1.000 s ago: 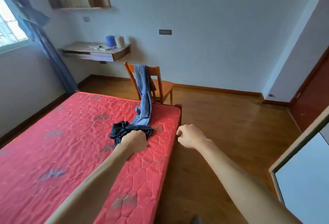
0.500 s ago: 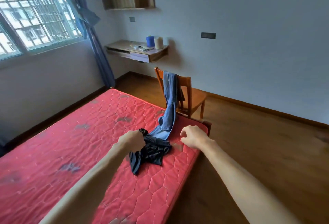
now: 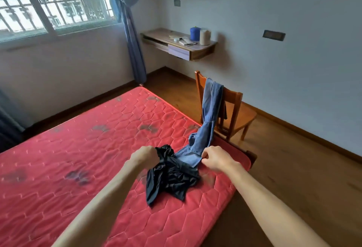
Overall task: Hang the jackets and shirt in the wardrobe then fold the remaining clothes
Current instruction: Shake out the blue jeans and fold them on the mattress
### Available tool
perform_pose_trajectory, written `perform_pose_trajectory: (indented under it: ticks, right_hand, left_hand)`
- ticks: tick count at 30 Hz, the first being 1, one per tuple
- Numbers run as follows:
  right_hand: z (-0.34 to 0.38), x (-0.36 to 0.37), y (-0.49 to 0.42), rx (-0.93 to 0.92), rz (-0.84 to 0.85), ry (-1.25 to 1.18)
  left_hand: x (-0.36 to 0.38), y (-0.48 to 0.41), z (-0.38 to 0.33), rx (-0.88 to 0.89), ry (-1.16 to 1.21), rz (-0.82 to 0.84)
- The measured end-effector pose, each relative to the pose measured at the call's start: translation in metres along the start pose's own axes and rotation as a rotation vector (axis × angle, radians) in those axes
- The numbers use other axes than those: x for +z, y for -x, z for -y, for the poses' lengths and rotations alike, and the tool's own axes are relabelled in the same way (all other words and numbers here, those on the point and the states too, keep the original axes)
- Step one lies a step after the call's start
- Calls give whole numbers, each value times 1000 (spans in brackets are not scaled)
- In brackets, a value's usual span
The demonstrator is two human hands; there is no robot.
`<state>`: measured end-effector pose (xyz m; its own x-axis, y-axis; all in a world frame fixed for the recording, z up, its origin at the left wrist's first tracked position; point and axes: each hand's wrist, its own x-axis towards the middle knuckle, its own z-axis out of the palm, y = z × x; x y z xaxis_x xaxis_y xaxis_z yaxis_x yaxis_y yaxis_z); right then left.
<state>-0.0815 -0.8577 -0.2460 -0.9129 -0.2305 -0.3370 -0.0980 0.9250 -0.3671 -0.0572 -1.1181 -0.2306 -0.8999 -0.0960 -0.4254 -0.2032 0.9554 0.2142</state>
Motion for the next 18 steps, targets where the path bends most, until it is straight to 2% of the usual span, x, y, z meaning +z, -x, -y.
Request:
perform_pose_trajectory:
  ticks: [8, 18]
  right_hand:
    - [-10, -22, -99, 42, 67, 40]
    - [-65, 2, -207, 212, 148, -85]
  left_hand:
    - [-12, -109, -8, 20, 22, -1]
    - [34, -221, -53, 98, 128, 153]
